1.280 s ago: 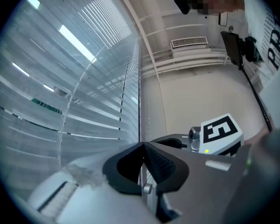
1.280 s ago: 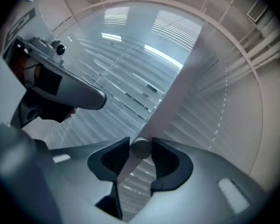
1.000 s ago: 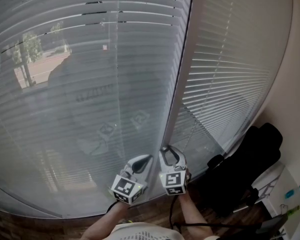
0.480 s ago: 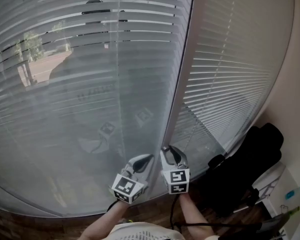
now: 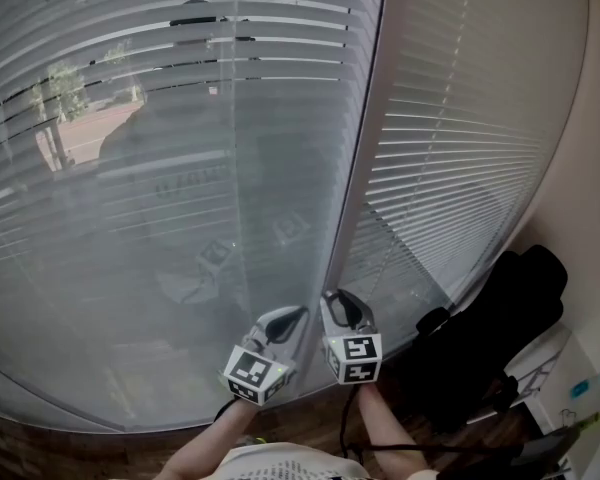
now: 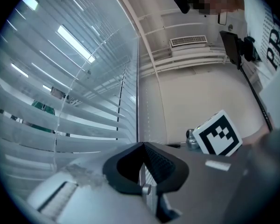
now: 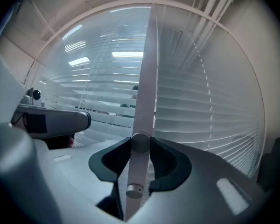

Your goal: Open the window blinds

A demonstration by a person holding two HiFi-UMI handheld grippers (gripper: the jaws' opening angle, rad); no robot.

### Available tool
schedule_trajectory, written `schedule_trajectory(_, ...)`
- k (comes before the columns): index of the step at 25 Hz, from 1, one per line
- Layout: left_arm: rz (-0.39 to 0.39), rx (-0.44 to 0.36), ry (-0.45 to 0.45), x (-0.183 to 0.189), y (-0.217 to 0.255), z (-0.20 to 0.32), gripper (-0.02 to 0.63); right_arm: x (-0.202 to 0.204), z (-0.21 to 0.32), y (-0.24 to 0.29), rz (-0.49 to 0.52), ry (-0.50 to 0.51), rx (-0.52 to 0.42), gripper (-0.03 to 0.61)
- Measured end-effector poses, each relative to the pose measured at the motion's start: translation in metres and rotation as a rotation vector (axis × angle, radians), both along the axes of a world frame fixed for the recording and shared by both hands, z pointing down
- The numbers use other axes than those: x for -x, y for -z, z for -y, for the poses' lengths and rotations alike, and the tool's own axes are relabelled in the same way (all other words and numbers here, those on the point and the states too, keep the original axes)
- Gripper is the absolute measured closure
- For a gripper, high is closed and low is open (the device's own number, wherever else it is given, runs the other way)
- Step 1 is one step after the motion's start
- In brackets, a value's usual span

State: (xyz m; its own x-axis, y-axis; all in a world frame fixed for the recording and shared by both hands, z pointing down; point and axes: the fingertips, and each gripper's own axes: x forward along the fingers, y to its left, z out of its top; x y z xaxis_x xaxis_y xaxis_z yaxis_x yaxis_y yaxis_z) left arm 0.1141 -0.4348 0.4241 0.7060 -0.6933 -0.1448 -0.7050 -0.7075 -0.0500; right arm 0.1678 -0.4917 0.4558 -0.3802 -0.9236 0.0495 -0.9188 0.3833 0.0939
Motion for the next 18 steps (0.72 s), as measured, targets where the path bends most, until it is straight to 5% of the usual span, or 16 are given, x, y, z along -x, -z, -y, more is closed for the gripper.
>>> schedule_trajectory(18, 0.000, 0.007, 0.013, 0.0004, -0.0019, 0.0011, 0.621, -0.0016, 0.0001, 0.0001, 0.266, 0.023, 0.084, 0.442)
